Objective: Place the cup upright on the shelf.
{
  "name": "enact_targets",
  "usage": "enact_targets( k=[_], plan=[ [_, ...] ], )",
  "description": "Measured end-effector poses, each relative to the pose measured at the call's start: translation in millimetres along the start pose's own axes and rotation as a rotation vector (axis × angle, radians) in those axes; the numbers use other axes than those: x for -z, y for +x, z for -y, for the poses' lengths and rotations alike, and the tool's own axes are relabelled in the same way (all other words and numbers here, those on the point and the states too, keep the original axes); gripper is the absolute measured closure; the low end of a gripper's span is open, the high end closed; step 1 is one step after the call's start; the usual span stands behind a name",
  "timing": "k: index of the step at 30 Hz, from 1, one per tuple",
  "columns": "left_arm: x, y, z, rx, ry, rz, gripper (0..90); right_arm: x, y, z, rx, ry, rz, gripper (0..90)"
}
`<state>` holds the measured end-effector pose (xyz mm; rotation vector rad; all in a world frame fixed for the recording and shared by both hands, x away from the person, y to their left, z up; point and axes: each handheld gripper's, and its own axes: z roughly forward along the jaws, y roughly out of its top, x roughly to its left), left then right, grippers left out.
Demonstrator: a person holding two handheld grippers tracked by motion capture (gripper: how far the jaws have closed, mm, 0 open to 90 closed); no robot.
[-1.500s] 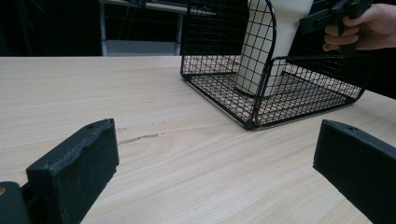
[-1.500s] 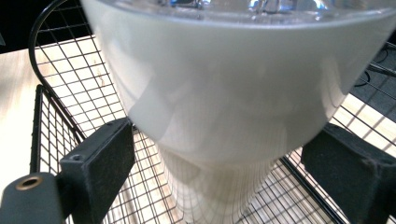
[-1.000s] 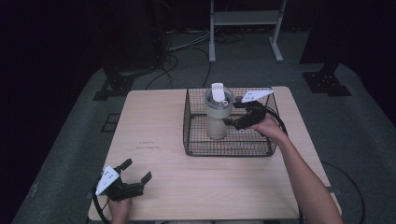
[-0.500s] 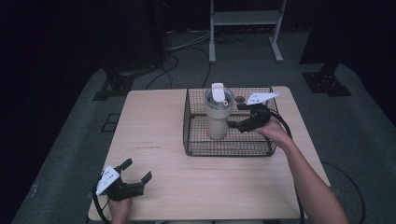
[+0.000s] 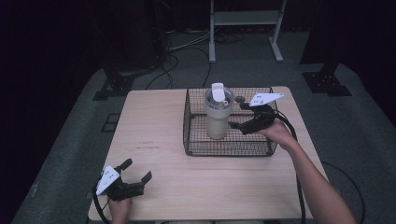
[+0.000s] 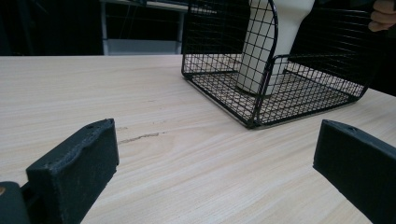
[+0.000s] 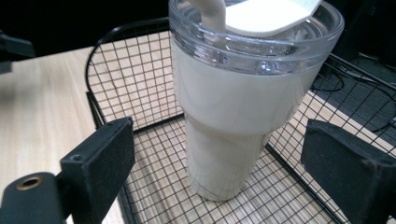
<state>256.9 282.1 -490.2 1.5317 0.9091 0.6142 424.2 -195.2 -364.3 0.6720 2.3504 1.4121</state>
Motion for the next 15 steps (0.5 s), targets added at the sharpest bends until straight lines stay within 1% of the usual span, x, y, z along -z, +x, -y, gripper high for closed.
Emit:
enact_targets(
  k=[1,3,7,9,15],
  plan=[
    [0.0,0.0,0.0,0.0,0.0,0.0,0.0,1.2,0.5,-0.2,-0.002,0.001,-0.005,9.4],
    [-0.1,0.1,0.0,0.0,0.0,0.0,0.0,3.6,1.8,-0.4,0.003,0.004,0.0,9.4],
    [-0.2,0.1,0.0,0.0,0.0,-0.001,0.0,10.7,3.7,0.7,-0.002,-0.015,0.004,9.4],
    [-0.3,-0.1,0.0,-0.001,0.001,-0.001,0.0,13.3,4.0,1.7,-0.01,-0.017,0.008,9.5],
    [-0.6,-0.4,0.0,-0.001,0.001,-0.001,0.0,21.7,7.6,6.0,-0.01,-0.023,0.012,9.6]
  ],
)
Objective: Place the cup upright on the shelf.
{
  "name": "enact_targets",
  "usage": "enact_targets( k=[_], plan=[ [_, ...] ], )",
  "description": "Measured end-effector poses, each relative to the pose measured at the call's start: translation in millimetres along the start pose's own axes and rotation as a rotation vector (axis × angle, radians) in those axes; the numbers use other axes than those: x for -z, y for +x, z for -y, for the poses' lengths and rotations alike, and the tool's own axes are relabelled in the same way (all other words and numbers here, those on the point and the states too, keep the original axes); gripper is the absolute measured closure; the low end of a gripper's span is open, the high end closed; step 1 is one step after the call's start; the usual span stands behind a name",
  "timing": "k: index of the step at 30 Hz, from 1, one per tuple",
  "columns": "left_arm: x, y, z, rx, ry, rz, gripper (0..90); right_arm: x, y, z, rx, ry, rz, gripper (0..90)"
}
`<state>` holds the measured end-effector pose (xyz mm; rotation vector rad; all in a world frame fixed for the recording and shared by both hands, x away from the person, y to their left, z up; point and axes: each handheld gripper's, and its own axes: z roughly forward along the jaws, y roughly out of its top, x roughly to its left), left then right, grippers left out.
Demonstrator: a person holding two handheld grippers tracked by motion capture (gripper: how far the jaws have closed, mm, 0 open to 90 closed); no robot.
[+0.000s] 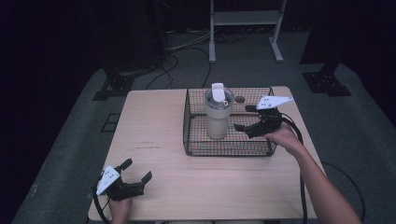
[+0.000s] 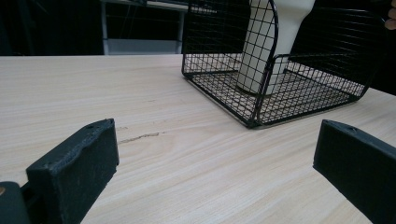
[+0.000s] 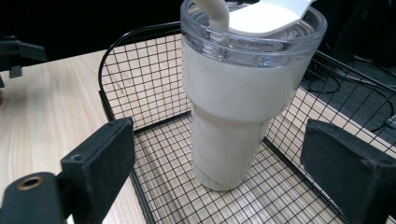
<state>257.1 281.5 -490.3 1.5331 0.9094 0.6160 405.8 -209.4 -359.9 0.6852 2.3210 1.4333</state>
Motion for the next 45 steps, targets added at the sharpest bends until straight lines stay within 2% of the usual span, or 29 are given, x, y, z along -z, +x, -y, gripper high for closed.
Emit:
enact_targets(
  k=[17,29,45],
  plan=[
    [-0.5,-0.2,-0.1,-0.009,0.006,-0.002,0.0,19.8,17.2,11.5,0.013,-0.009,0.007,9.6],
    [-0.7,-0.4,0.0,-0.01,0.008,-0.002,0.0,24.6,29.6,29.9,0.004,0.005,-0.017,9.6],
    [-1.0,-0.7,0.0,-0.01,0.009,-0.004,0.0,39.7,43.3,50.3,0.001,0.002,-0.021,9.7]
  ],
)
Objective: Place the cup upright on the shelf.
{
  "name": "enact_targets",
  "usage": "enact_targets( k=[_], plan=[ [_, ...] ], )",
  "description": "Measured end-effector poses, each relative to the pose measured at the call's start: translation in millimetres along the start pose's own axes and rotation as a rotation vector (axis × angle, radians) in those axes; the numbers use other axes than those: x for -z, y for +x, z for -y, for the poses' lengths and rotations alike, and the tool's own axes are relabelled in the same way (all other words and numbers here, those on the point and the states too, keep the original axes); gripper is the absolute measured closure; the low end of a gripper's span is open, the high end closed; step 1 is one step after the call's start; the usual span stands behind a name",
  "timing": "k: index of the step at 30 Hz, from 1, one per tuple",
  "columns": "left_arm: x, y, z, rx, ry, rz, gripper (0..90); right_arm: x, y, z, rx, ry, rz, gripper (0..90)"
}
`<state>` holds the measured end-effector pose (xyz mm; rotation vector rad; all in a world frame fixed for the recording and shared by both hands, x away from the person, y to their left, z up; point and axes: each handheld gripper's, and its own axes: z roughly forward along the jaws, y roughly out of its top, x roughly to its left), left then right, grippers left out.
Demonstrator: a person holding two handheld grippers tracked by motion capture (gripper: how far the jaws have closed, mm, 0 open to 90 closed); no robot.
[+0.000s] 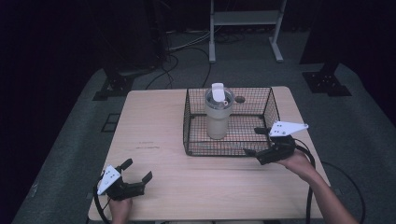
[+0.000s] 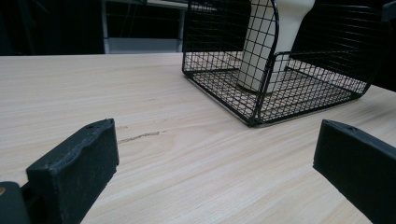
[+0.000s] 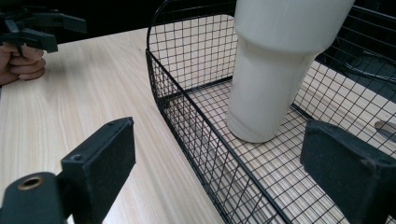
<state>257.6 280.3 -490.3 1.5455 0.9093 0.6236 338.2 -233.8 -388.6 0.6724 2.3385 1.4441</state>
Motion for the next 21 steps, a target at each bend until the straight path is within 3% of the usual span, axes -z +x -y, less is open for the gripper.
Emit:
enact_targets(
  k=[21],
  plan=[
    [-0.6,-0.1,0.0,-0.003,-0.002,-0.002,0.0,16.3,15.2,30.3,-0.009,-0.016,-0.01,9.7]
  ],
)
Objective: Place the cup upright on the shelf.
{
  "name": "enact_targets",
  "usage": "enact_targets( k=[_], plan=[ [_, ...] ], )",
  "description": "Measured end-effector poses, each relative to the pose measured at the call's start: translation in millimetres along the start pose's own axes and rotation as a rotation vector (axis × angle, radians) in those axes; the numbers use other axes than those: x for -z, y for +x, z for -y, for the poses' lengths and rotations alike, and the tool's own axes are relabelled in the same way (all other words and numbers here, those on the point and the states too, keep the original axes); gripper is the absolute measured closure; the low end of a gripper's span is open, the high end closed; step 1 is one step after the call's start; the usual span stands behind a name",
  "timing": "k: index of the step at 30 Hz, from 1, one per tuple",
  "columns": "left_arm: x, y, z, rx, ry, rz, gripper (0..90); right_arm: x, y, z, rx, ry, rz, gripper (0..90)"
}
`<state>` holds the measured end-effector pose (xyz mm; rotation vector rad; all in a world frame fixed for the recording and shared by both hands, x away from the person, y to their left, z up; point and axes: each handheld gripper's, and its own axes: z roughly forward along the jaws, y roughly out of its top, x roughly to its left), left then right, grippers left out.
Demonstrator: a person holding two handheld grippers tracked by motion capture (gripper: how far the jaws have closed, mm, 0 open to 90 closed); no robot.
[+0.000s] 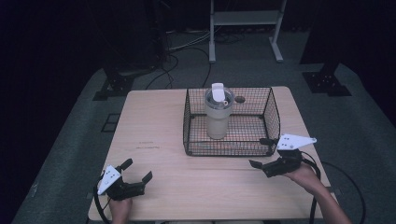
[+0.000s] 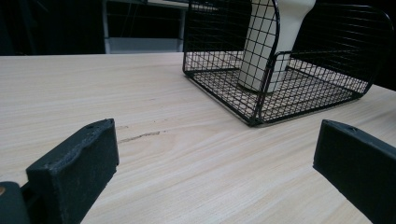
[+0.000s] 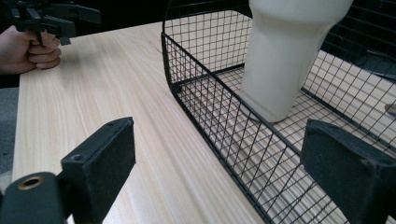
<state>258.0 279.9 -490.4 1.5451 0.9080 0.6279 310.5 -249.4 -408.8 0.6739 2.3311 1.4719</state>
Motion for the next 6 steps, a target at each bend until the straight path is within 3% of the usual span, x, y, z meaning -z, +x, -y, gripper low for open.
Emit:
enact_targets(
  k=[6],
  plan=[
    [0.1,0.2,-0.1,0.001,0.0,-0.001,0.0,4.3,2.5,13.7,-0.029,-0.007,0.0,9.7]
  ],
)
